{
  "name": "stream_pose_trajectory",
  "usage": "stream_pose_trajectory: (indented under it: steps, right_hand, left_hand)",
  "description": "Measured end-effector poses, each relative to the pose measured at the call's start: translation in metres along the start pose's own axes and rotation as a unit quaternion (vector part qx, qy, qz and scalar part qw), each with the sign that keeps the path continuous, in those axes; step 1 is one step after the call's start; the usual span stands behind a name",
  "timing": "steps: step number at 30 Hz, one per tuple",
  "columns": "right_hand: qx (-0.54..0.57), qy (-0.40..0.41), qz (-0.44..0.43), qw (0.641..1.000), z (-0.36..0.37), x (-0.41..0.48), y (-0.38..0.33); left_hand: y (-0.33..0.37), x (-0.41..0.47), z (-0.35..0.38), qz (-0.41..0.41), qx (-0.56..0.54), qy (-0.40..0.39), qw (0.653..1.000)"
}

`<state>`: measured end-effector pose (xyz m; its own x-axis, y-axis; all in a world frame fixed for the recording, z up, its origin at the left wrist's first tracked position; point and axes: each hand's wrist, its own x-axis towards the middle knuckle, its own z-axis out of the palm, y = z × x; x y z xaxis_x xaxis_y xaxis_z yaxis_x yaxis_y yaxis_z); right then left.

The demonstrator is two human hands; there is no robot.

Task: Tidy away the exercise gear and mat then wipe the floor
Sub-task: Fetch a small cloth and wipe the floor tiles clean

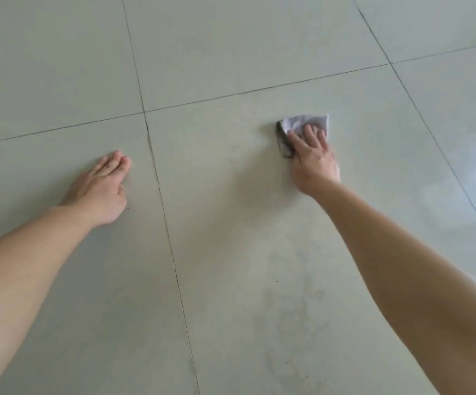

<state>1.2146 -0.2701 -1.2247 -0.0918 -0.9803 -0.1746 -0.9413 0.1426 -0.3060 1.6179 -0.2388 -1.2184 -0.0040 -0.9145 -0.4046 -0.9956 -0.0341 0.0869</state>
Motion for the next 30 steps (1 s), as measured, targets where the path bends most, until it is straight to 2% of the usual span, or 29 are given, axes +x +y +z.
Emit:
stream_pose_trajectory:
  steps: [3,5,6,8,11,13,15,17,20,22,24,26,28,30]
  right_hand:
    - [-0.023,-0.048,-0.128,0.99,0.018,-0.061,-0.015]
    - [-0.033,-0.07,-0.175,0.982,0.011,-0.082,0.008]
    - [-0.031,-0.068,-0.162,0.984,0.004,-0.085,0.028]
    - [-0.024,-0.044,-0.076,0.996,-0.01,-0.09,0.072]
    - [-0.027,-0.029,0.062,0.997,-0.027,-0.111,0.119]
    - [-0.026,-0.028,0.083,0.996,-0.024,-0.134,0.118]
    - [-0.023,-0.027,0.042,0.999,-0.01,-0.166,0.105]
    - [-0.022,-0.034,-0.043,0.998,0.008,-0.207,0.091]
    - [-0.032,-0.064,-0.149,0.986,0.026,-0.271,0.091]
    - [-0.044,-0.09,-0.18,0.979,0.022,-0.295,0.111]
    - [-0.057,-0.08,-0.142,0.985,0.01,-0.305,0.144]
    - [-0.041,-0.05,-0.008,0.998,-0.007,-0.312,0.176]
    - [-0.021,-0.036,0.117,0.992,-0.017,-0.325,0.19]
    - [-0.018,-0.04,0.138,0.989,-0.012,-0.342,0.177]
  left_hand:
    - [0.008,0.001,-0.001,-0.038,0.036,-0.005,0.999]
    - [0.034,-0.009,-0.003,-0.087,0.043,0.009,0.995]
    - [0.052,-0.018,-0.004,-0.104,0.023,0.022,0.994]
    - [0.093,-0.042,0.002,-0.097,-0.039,0.057,0.993]
    - [0.148,-0.077,0.032,-0.005,-0.087,0.095,0.992]
    - [0.178,-0.094,0.055,0.051,-0.087,0.092,0.991]
    - [0.202,-0.11,0.074,0.101,-0.076,0.099,0.987]
    - [0.216,-0.122,0.084,0.132,-0.073,0.105,0.983]
    - [0.223,-0.137,0.097,0.149,-0.063,0.089,0.983]
    - [0.221,-0.142,0.104,0.159,-0.046,0.087,0.982]
    - [0.218,-0.142,0.107,0.163,-0.039,0.093,0.981]
    - [0.217,-0.14,0.107,0.161,-0.044,0.1,0.981]
    - [0.218,-0.141,0.106,0.161,-0.048,0.107,0.98]
    - [0.22,-0.142,0.108,0.158,-0.054,0.117,0.979]
